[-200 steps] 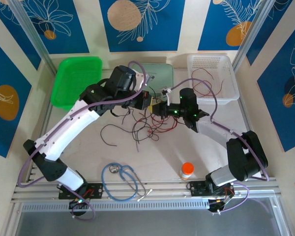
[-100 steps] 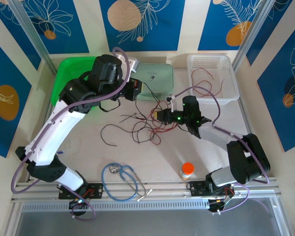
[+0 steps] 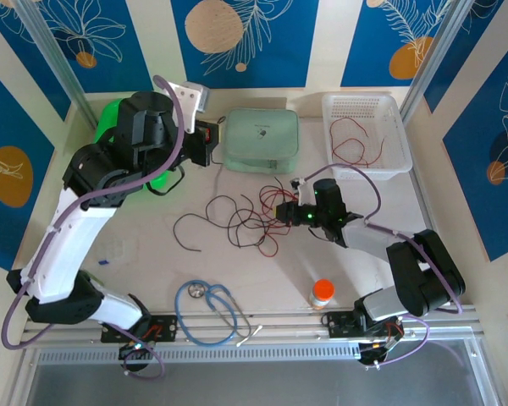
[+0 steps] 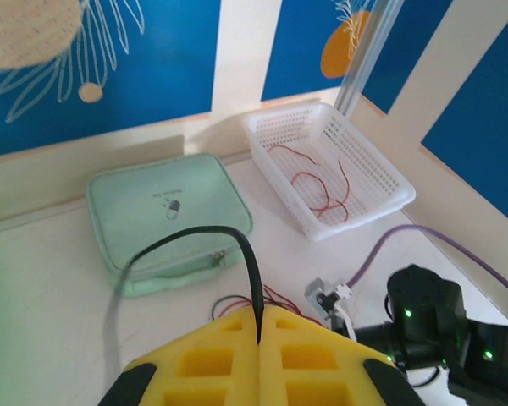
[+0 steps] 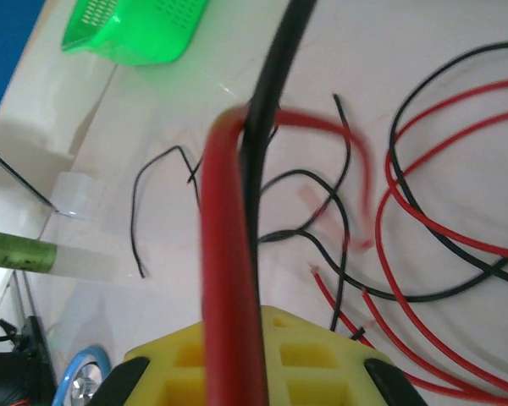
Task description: Untangle the cables
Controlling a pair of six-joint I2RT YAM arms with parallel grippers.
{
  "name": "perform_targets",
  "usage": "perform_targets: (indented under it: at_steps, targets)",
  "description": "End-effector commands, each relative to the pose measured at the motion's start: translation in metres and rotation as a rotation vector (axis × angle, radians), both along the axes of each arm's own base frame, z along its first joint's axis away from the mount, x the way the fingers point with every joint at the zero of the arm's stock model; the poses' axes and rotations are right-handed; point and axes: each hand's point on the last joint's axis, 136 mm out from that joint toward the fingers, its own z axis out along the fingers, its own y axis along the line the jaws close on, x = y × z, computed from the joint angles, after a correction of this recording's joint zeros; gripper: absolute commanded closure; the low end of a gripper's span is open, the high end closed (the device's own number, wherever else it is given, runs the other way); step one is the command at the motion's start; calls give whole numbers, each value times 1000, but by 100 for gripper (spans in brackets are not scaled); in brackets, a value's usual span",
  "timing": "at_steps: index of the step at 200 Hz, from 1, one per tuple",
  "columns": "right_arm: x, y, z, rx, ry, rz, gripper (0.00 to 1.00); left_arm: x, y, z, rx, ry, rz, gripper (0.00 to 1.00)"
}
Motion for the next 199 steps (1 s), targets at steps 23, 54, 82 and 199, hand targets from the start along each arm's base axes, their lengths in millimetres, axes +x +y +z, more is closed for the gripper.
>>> perform_targets:
  at_steps: [23,54,82,199]
  targets:
    - [-13,-15,-43,-195,146,-113,100,6,31,47,-21,-173,107,100]
    - [-25,-26,-60,-357,263,-173,100,17,47,61,13,-224,173,100]
    - [-36,-27,-58,-419,330,-176,76,43,78,72,84,-289,321,100]
    - [-65,-37,22,-351,255,-155,1,228,211,6,27,-166,582,100]
